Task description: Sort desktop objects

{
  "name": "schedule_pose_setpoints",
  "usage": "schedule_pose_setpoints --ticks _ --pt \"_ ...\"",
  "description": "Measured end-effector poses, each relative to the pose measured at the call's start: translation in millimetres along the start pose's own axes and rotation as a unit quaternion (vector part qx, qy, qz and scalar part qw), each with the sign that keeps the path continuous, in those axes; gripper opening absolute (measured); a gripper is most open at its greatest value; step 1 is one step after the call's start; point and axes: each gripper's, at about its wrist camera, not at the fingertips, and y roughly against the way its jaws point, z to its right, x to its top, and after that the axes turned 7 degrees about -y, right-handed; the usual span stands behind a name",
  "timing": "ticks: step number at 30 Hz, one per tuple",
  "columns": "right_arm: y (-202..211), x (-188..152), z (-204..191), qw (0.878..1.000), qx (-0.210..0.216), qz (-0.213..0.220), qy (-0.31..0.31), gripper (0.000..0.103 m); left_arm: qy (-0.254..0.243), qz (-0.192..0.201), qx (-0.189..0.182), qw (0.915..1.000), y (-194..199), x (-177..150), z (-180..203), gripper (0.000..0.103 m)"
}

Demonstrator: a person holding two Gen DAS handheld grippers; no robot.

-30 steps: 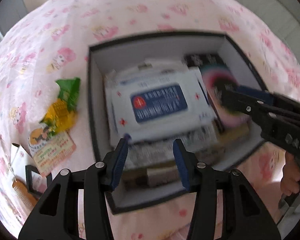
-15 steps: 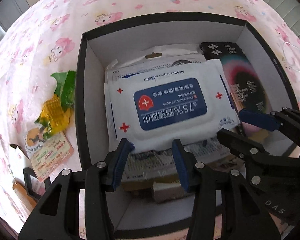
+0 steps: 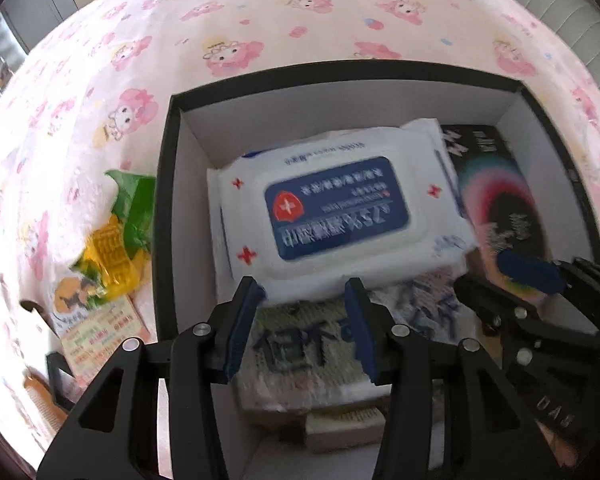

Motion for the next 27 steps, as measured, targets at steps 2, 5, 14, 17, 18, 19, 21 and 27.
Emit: schedule_pose_setpoints --ticks 2,5,14,17,18,19,21,27 --pt "1.1 -1.8 -1.4 1.000 0.001 -0.001 0.002 0.042 -0.011 0.001 0.005 0.9999 2.5 -7.7 2.3 0.046" --pt "2.7 -4.4 -3.6 1.000 0.003 -0.003 0.006 0.042 -0.026 0.000 0.016 0.9995 3.9 -13.2 5.9 0.047" --pt "5.5 -5.6 2.8 0.999 0.034 -0.016 -0.022 0.043 -0.015 -0.003 0.032 0.9994 -4.2 8.7 1.0 0.046" --pt "5.1 -1.0 6.1 0.999 0.035 -0.017 -0.037 0.043 -0.011 -0.001 0.035 0.9993 -7.0 15.3 -1.9 0.046" --pt "5.1 1.7 7.1 0.998 0.034 -0.017 -0.043 0.043 -0.010 0.000 0.036 0.9993 -7.9 17.6 -2.9 0.046" --pt "5.4 4.1 8.0 0.998 0.035 -0.015 -0.047 0.043 -0.008 0.001 0.037 0.9993 -8.8 19.8 -3.8 0.046" --pt "5.2 9.5 8.8 0.998 0.031 -0.013 -0.045 0.043 -0.006 0.002 0.040 0.9992 -10.6 24.2 -5.7 0.046" --pt "-6.8 13.7 13.5 0.997 0.035 -0.029 -0.060 0.043 0.001 0.002 0.050 0.9987 -9.2 35.9 -4.9 0.046"
